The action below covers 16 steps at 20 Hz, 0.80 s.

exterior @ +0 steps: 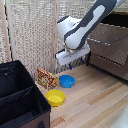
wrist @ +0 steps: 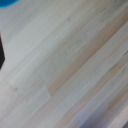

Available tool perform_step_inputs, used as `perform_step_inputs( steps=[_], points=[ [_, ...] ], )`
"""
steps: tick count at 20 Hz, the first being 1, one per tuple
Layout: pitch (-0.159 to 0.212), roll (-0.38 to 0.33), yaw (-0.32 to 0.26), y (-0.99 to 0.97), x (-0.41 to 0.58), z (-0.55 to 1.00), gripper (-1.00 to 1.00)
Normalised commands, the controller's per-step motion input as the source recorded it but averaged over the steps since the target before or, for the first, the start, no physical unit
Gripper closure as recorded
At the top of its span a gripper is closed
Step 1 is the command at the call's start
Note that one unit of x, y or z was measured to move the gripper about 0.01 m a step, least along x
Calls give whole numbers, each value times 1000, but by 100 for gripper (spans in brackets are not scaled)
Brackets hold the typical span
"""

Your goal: Kindly move your gripper toward the top drawer's handle. With caution, hold the handle robustly using your gripper and pull open the top drawer. Let the handle go. Relocate your gripper to the bowl placed in the background. Gently hold the bowl using your gripper. Bring the gripper and the bowl to the ajar drawer. Softly release the bowl into it.

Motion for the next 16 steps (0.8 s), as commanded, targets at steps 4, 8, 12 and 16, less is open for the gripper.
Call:
perform_step_inputs(
  steps=[4, 8, 12, 16],
  points=[
    [-231, 0, -297, -191, 169, -31, -100],
    [-138, 26, -255, -371, 304, -94, -100],
    [3, 99, 12, -454, 362, -335, -100],
    [19, 66, 70, -202, -16, -294, -100]
  ],
)
